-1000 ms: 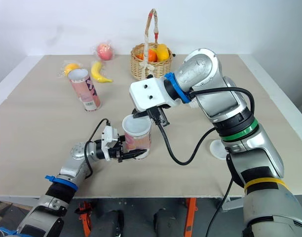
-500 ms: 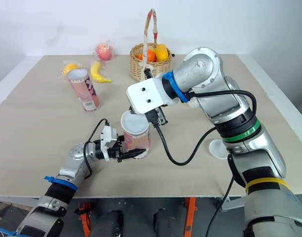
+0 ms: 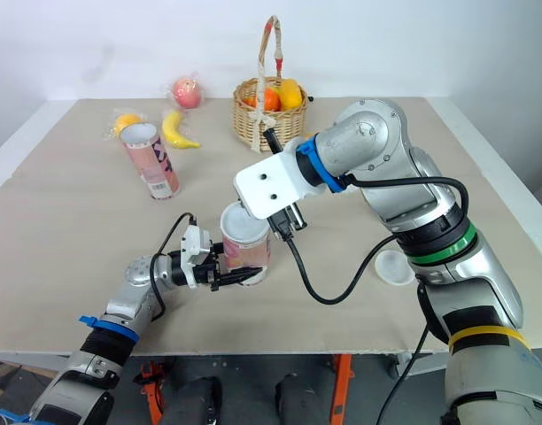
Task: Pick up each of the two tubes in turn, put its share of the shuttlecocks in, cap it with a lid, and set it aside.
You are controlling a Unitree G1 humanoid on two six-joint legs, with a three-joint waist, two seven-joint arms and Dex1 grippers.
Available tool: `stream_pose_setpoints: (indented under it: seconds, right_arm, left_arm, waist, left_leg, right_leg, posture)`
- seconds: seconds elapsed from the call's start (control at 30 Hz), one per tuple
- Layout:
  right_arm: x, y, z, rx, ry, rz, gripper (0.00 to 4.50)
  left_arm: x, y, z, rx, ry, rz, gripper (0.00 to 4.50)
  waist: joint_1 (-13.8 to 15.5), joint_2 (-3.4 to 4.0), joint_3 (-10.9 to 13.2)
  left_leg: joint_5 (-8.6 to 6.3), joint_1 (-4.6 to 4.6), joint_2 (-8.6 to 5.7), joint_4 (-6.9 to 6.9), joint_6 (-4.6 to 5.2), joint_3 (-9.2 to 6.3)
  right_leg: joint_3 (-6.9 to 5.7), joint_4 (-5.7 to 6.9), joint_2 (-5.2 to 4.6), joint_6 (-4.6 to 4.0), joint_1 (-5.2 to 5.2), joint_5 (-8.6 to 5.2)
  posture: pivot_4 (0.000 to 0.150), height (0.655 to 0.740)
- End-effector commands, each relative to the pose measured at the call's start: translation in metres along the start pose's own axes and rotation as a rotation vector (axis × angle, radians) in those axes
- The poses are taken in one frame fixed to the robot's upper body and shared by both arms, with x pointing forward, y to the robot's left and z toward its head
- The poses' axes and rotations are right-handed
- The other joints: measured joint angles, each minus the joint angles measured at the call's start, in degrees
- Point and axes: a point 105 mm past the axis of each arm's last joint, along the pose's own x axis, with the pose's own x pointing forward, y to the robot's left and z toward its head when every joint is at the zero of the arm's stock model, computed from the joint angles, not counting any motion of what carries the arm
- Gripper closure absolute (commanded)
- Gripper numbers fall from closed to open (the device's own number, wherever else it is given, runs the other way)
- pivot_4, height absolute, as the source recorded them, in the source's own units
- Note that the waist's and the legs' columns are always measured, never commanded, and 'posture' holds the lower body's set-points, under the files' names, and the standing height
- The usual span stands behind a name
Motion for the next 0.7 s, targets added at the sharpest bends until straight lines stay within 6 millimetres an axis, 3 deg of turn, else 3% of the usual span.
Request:
stream_pose_setpoints:
  seconds: [0.03, 0.23, 0.5, 0.7]
  right_arm:
    - [-0.001, 0.005, -0.003, -0.002, 0.008, 0.05, 4.38]
    - [-0.002, 0.001, -0.001, -0.008, -0.01, 0.037, 4.38]
    - [-0.005, -0.027, 0.006, 0.033, -0.057, -0.078, 4.38]
    - [-0.004, -0.021, 0.007, 0.057, -0.073, -0.071, 4.38]
  left_arm:
    - [-0.01, 0.001, -0.015, -0.036, 0.062, 0.032, 1.8]
    - [-0.012, 0.001, -0.015, -0.034, 0.06, 0.039, 1.8]
    - [-0.013, 0.001, -0.014, -0.037, 0.058, 0.044, 1.8]
    - [-0.013, 0.003, -0.015, -0.036, 0.056, 0.055, 1.8]
  waist:
    - [0.0, 0.0, 0.0]
    - [0.0, -0.01, -0.01]
    - [-0.02, 0.0, 0.0]
    - [0.02, 0.0, 0.0]
  left_leg:
    - [0.0, 0.01, 0.01, 0.0, 0.0, 0.0]
    - [0.0, 0.06, 0.05, 0.0, 0.0, 0.03]
    - [0.0, 0.1, 0.33, -0.03, -0.01, 0.12]
    - [-0.01, 0.09, 0.37, -0.05, -0.01, 0.13]
  right_leg:
    - [0.0, 0.0, 0.01, 0.0, 0.01, 0.0]
    - [0.0, 0.0, 0.02, -0.03, 0.03, 0.0]
    - [-0.01, 0.0, 0.27, -0.26, -0.05, 0.1]
    - [0.01, 0.0, 0.32, -0.3, -0.05, 0.09]
  posture:
    - [0.15, 0.74]
    - [0.15, 0.74]
    - [0.15, 0.74]
    - [0.15, 0.74]
